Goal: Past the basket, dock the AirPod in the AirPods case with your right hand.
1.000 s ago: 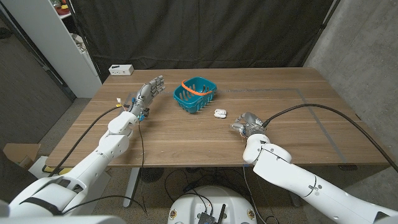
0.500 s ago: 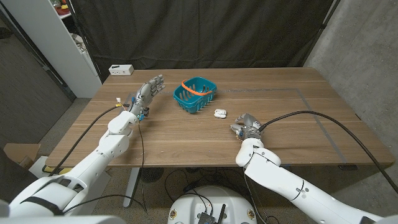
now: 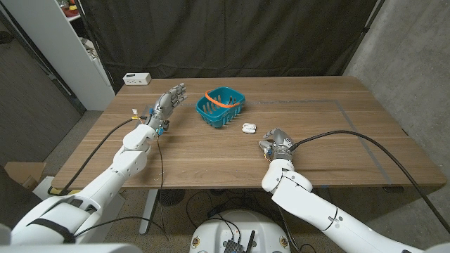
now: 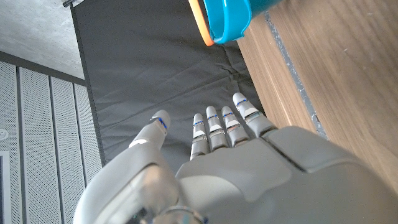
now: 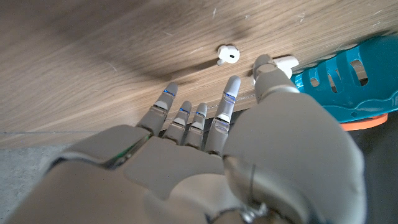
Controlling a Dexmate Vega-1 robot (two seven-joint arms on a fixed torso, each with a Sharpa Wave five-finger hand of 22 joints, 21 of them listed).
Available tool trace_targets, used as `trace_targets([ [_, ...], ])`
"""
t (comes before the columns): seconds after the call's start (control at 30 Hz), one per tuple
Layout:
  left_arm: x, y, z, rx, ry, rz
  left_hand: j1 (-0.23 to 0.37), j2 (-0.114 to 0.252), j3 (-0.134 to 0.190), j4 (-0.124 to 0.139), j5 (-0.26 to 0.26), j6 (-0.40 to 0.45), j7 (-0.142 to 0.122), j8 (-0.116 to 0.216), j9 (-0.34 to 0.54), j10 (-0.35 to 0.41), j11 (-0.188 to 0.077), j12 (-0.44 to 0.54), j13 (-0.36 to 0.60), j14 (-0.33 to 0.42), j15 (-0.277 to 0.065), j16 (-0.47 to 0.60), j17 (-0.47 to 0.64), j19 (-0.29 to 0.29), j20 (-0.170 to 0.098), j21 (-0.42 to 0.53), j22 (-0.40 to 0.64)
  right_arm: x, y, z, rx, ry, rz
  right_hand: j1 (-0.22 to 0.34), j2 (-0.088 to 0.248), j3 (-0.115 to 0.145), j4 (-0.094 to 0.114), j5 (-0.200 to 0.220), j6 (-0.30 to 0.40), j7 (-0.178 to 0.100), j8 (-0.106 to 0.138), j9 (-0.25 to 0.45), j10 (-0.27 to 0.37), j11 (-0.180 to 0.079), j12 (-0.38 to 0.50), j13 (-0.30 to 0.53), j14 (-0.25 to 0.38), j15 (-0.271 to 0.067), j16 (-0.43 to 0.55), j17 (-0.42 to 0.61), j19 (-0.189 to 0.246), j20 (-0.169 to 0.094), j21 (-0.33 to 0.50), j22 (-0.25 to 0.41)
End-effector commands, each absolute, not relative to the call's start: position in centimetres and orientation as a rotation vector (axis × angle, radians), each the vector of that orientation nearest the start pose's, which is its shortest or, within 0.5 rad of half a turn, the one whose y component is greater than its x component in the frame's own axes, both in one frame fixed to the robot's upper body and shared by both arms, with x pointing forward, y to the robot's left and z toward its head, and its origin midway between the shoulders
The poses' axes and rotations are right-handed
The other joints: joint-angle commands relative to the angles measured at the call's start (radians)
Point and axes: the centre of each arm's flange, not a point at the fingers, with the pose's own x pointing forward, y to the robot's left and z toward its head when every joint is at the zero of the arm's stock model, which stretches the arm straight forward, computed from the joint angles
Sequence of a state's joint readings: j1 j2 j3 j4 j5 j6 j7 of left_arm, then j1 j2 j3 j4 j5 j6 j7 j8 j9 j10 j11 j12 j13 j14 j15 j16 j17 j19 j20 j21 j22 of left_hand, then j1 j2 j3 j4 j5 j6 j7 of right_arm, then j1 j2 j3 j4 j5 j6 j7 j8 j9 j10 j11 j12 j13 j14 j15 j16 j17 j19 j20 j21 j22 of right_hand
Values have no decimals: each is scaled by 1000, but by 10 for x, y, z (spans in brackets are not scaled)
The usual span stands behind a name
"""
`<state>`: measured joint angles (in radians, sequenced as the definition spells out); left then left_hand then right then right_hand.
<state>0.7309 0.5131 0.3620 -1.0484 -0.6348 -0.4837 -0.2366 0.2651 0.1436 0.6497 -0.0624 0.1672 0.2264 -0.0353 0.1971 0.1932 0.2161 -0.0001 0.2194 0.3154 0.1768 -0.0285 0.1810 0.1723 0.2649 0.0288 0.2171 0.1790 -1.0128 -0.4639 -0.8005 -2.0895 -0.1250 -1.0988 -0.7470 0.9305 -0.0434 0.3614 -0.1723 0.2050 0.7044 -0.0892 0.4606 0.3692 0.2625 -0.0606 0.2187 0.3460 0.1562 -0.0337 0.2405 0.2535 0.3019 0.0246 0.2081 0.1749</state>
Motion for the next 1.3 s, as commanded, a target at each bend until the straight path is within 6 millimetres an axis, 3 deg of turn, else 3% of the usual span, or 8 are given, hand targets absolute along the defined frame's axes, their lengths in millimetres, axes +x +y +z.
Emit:
trace_targets([
  [0.03,664,334,-9,68,-695,-243,6,-5,4,-6,7,10,-3,4,3,5,0,7,3,6,2,2,3,-3,-1,-3,6,516,-127,-131,-823,-155,-393,17,-1,5,4,7,-1,-11,5,7,1,6,7,2,4,-91,4,4,5,-3,0,1],
  [0.4,666,335,-9,68,-692,-243,4,-4,3,-6,7,12,-4,3,3,3,-1,7,2,5,1,2,4,-3,-1,-3,6,523,-128,-147,-800,-127,-389,31,3,4,5,6,-10,-24,15,17,-2,5,6,4,-1,-90,6,9,7,-7,-1,2],
  [0.73,668,334,-8,67,-691,-243,3,-4,3,-6,7,13,-2,3,3,5,-1,8,1,5,2,2,4,-3,-1,-4,6,530,-126,-148,-768,-139,-393,53,12,5,6,6,20,-24,44,29,11,-3,13,6,13,-96,16,17,20,-14,1,2],
  [0.93,668,332,-6,70,-688,-243,2,-4,3,-6,7,13,-3,3,3,4,-1,8,1,6,2,2,4,-3,-1,-4,6,531,-124,-148,-753,-162,-395,72,30,7,10,6,66,-26,77,38,39,-18,23,9,35,-109,30,27,35,-23,4,3],
  [1.03,669,332,-6,71,-685,-244,2,-4,3,-7,7,13,-3,3,3,4,0,9,1,4,1,2,4,-4,-1,-4,6,531,-124,-147,-746,-181,-393,89,56,10,14,5,125,-17,110,38,74,-27,36,11,56,-125,44,36,45,-34,6,4],
  [1.17,669,332,-6,70,-686,-244,2,-4,3,-7,7,12,-3,3,3,4,-1,9,0,5,1,2,4,-3,-1,-4,6,529,-125,-144,-749,-215,-379,115,69,9,9,0,177,-29,139,34,96,-51,43,13,77,-141,58,44,52,-42,7,4],
  [1.3,668,332,-6,71,-690,-242,1,-4,3,-8,7,12,-4,2,3,5,-1,9,0,6,2,2,4,-4,-1,-4,6,529,-128,-136,-776,-252,-339,121,74,4,11,-3,187,-31,147,31,116,-65,50,15,95,-152,70,51,60,-51,9,5],
])
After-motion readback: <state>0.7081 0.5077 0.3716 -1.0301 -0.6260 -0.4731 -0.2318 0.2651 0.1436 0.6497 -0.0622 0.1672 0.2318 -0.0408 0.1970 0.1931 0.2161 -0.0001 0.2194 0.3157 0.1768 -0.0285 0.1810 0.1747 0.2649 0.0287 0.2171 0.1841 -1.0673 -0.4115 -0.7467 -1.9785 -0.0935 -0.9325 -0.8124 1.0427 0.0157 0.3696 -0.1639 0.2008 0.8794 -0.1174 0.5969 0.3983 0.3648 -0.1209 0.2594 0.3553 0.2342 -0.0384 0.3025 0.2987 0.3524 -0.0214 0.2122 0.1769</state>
